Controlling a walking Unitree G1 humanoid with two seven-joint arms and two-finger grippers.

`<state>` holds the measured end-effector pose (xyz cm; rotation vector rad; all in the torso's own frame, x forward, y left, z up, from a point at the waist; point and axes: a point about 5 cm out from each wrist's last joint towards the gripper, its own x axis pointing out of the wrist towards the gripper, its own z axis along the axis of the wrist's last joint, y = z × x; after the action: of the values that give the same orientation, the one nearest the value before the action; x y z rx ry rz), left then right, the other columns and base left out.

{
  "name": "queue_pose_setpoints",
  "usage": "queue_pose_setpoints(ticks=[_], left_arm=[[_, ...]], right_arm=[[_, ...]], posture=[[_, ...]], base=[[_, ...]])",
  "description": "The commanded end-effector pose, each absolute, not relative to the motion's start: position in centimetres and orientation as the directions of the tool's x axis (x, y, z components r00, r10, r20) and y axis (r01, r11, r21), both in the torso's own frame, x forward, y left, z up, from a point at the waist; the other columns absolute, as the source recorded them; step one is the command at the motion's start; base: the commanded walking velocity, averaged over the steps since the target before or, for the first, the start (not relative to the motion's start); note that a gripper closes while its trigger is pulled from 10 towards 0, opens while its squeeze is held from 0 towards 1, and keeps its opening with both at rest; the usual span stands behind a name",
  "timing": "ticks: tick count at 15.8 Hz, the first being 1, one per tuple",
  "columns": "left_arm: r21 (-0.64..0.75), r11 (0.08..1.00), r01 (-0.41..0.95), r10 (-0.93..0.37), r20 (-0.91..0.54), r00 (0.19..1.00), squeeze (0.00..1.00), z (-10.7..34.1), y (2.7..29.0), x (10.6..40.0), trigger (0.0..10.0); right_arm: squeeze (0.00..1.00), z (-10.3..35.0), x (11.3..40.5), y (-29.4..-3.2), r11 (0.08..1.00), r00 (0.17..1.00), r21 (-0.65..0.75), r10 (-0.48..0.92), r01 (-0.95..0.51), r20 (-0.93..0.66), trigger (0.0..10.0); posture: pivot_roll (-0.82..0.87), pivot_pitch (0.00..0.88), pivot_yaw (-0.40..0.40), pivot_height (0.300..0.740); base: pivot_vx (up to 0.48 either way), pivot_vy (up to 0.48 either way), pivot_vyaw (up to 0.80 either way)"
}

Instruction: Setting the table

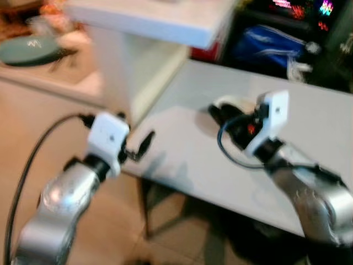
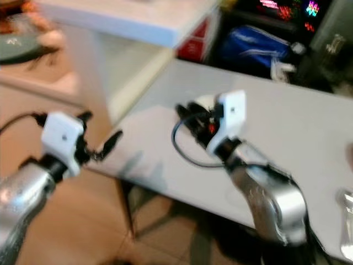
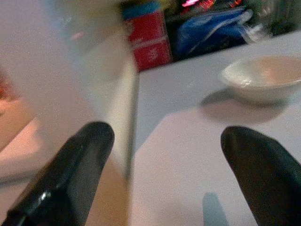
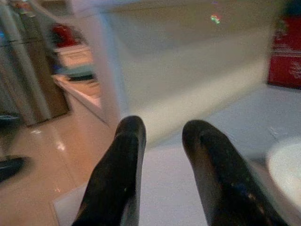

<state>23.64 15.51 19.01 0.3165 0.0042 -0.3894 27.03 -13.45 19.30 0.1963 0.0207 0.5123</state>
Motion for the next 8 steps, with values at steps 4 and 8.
queue_pose_setpoints(ticks=[4, 8], left_arm=[[0.318, 0.912, 0.259, -0.27, -0.01, 0.963, 0.0, 19.8, 16.0, 25.3, 10.0], [0.305, 0.934, 0.186, -0.211, 0.052, 0.976, 0.0, 20.7, 16.0, 26.5, 10.0]], right_arm=[[0.0, 16.7, 26.7, -12.7, 0.935, 0.932, 0.013, 0.353, -0.353, -0.081, 10.0], [0.0, 16.9, 27.2, -11.9, 0.938, 0.938, 0.04, 0.345, -0.343, -0.035, 10.0]], posture=[[0.06, 0.019, -0.027, 0.74], [0.06, 0.016, -0.027, 0.74]], base=[[0.0, 0.48, 0.0], [0.0, 0.48, 0.0]])
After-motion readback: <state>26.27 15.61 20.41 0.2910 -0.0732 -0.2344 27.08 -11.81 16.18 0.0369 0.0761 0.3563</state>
